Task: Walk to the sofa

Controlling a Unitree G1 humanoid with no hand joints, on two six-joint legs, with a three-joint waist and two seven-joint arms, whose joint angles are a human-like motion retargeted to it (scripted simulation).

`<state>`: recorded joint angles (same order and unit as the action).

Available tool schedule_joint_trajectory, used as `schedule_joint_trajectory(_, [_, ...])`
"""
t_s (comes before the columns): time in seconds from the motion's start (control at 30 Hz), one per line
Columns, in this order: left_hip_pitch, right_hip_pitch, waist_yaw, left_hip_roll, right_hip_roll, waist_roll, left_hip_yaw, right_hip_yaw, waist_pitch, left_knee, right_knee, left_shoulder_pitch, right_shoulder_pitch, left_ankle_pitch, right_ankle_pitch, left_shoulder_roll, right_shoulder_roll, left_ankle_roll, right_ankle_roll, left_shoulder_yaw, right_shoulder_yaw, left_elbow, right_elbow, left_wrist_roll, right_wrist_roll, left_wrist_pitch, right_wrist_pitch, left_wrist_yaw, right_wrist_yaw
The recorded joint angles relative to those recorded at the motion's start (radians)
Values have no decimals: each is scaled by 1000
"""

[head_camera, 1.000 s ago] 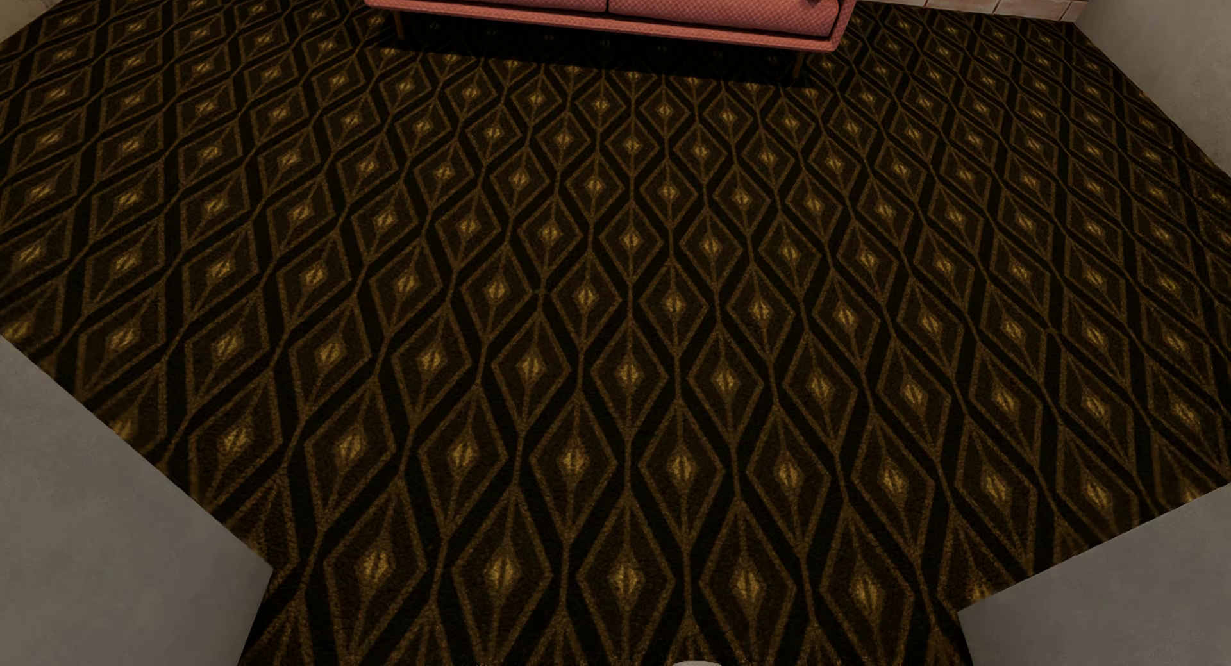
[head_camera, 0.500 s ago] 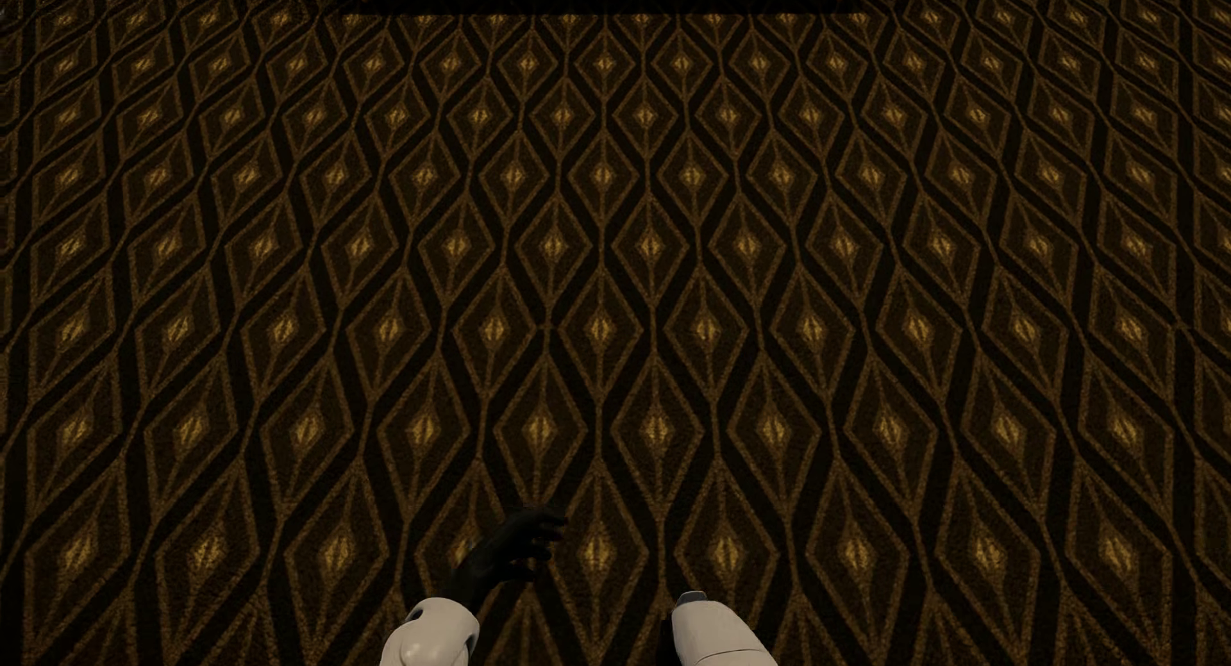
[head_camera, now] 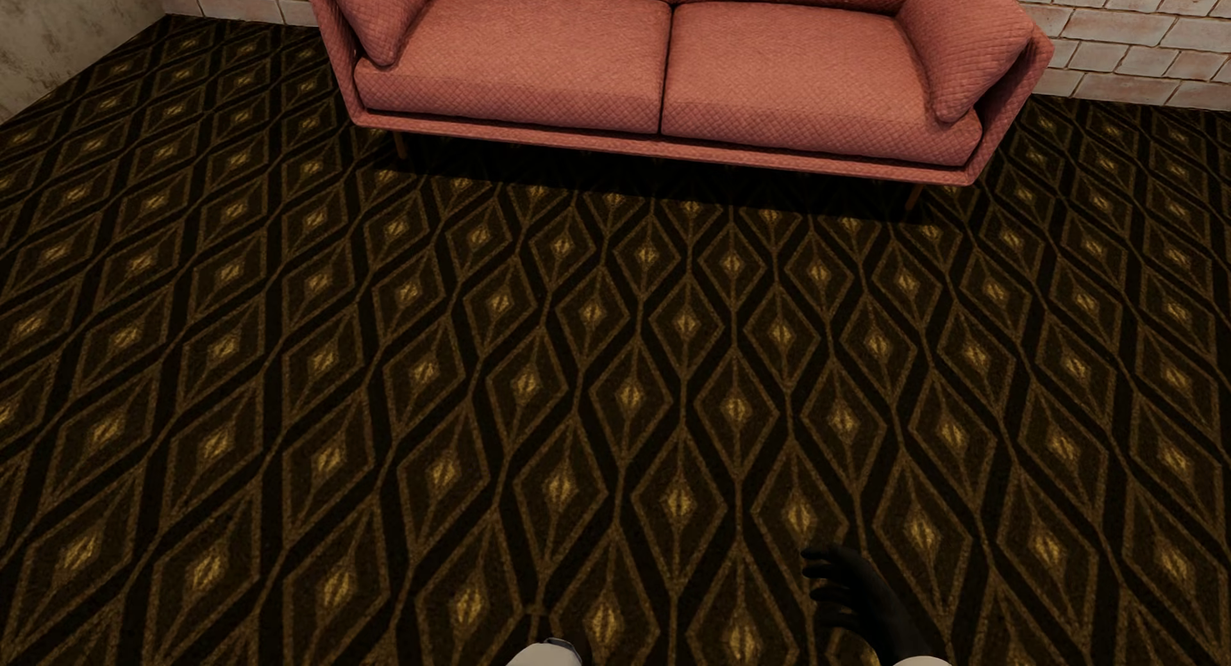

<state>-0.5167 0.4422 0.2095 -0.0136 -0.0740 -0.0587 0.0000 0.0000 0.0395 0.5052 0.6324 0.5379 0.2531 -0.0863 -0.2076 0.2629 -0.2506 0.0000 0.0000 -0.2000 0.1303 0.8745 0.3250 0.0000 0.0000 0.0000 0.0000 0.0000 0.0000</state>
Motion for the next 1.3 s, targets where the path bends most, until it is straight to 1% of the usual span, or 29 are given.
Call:
schedule_joint_trajectory(0.03, [-56,-48,-15,-14,-39,-13,0,0,-10,46,154,7,18,288,195,-10,3,0,0,-2,24,31,38,0,0,0,0,0,0])
schedule_joint_trajectory(0.07, [-52,-126,-39,-29,-61,-29,0,0,11,145,357,-11,30,410,364,-11,4,0,0,-34,58,69,105,0,0,0,0,0,0])
schedule_joint_trajectory(0.1, [-9,-237,-59,-53,-88,-58,0,0,32,203,557,-47,26,384,417,5,6,0,0,-100,107,78,178,0,0,0,0,0,0])
schedule_joint_trajectory(0.13, [44,-353,-104,-73,-91,-76,0,0,40,231,738,-79,24,335,327,24,10,0,0,-167,145,52,243,0,0,0,0,0,0])
schedule_joint_trajectory(0.2, [192,-559,-177,-87,-74,-80,0,0,51,230,846,-134,75,245,162,37,7,0,0,-189,176,-46,334,0,0,0,0,0,0])
schedule_joint_trajectory(0.23, [274,-653,-194,-96,-74,-86,0,0,50,204,778,-159,113,198,138,38,12,0,0,-163,162,-105,379,0,0,0,0,0,0])
schedule_joint_trajectory(0.33, [503,-804,-266,-102,-84,-74,0,0,55,126,354,-261,189,79,175,26,25,0,0,-77,94,-267,554,0,0,0,0,0,0])
schedule_joint_trajectory(0.4, [612,-850,-284,-104,-77,-70,0,0,50,104,49,-329,210,8,122,24,14,0,0,-46,42,-386,637,0,0,0,0,0,0])
schedule_joint_trajectory(0.43, [669,-860,-288,-109,-80,-79,0,0,44,94,-77,-353,215,-34,72,28,13,0,0,-39,14,-445,672,0,0,0,0,0,0])
schedule_joint_trajectory(0.47, [724,-856,-314,-97,-89,-79,0,0,42,88,-127,-377,216,-76,46,28,10,0,0,-34,-15,-487,697,0,0,0,0,0,0])
schedule_joint_trajectory(0.5, [777,-857,-341,-84,-97,-80,0,0,33,87,-389,-390,215,-112,85,26,7,0,0,-32,-36,-521,711,0,0,0,0,0,0])
schedule_joint_trajectory(0.53, [818,-863,-374,-63,-107,-80,0,0,18,96,-437,-395,212,-135,75,23,5,0,0,-35,-53,-538,715,0,0,0,0,0,0])
schedule_joint_trajectory(0.57, [855,-870,-407,-34,-115,-75,0,0,-2,110,-196,-389,210,-145,2,17,4,0,0,-42,-74,-541,712,0,0,0,0,0,0])
schedule_joint_trajectory(0.6, [892,-877,-437,1,-125,-71,0,0,-25,128,-130,-372,211,-135,1,14,3,0,0,-59,-89,-540,699,0,0,0,0,0,0])
schedule_joint_trajectory(0.63, [908,-845,-452,45,-113,-58,0,0,-52,167,-144,-357,213,-93,166,8,-3,0,0,-79,-86,-526,688,0,0,0,0,0,0])
schedule_joint_trajectory(0.67, [899,-953,-411,60,-92,-44,0,0,-72,234,-2,-343,197,-3,296,8,7,0,0,-105,-104,-488,678,0,0,0,0,0,0])
schedule_joint_trajectory(0.7, [905,-985,-367,50,-73,-31,0,0,-56,308,128,-324,180,111,316,2,4,0,0,-126,-67,-423,647,0,0,0,0,0,0])
schedule_joint_trajectory(0.73, [879,-964,-360,30,-50,-24,0,0,-41,405,172,-295,139,174,275,-4,-5,0,0,-144,-44,-365,598,0,0,0,0,0,0])
schedule_joint_trajectory(0.8, [720,-891,-404,44,-39,-6,0,0,-24,571,168,-307,62,105,207,9,-20,0,0,-263,-15,-217,463,0,0,0,0,0,0])
schedule_joint_trajectory(0.83, [618,-834,-413,45,-36,-3,0,0,-17,625,127,-315,36,85,191,17,-10,0,0,-296,-40,-163,394,0,0,0,0,0,0])
schedule_joint_trajectory(0.9, [446,-748,-378,40,-11,-4,0,0,8,635,54,-294,2,72,180,20,0,0,0,-266,-68,-116,255,0,0,0,0,0,0])
schedule_joint_trajectory(0.97, [331,-680,-344,9,-9,-14,0,0,16,473,-2,-264,-17,98,183,28,-6,0,0,-210,-56,-112,137,0,0,0,0,0,0])
schedule_joint_trajectory(1.0, [312,-651,-313,-8,-5,-14,0,0,16,343,-28,-253,-24,94,187,32,-9,0,0,-198,-58,-115,103,0,0,0,0,0,0])
schedule_joint_trajectory(1.07, [301,-617,-264,-54,-5,-15,0,0,1,105,-63,-229,-15,-18,193,32,-14,0,0,-171,-52,-127,44,0,0,0,0,0,0])
schedule_joint_trajectory(1.1, [315,-597,-235,-55,5,-12,0,0,-3,20,-81,-214,-11,-68,194,32,-13,0,0,-157,-41,-136,39,0,0,0,0,0,0])
schedule_joint_trajectory(1.13, [333,-578,-219,-57,10,-13,0,0,-4,-32,-92,-204,-10,-53,189,20,-9,0,0,-119,-25,-129,47,0,0,0,0,0,0])
schedule_joint_trajectory(1.17, [355,-560,-217,-53,14,-9,0,0,-8,-53,-98,-200,-15,-7,174,22,-10,0,0,-137,-2,-128,64,0,0,0,0,0,0])
schedule_joint_trajectory(1.2, [382,-532,-233,-44,30,6,0,0,-11,-61,-112,-199,-16,-6,151,23,-14,0,0,-160,28,-118,88,0,0,0,0,0,0])
schedule_joint_trajectory(1.3, [439,-440,-277,-37,35,2,0,0,-21,-62,-163,-226,11,-73,107,35,-8,0,0,-242,98,-103,196,0,0,0,0,0,0])
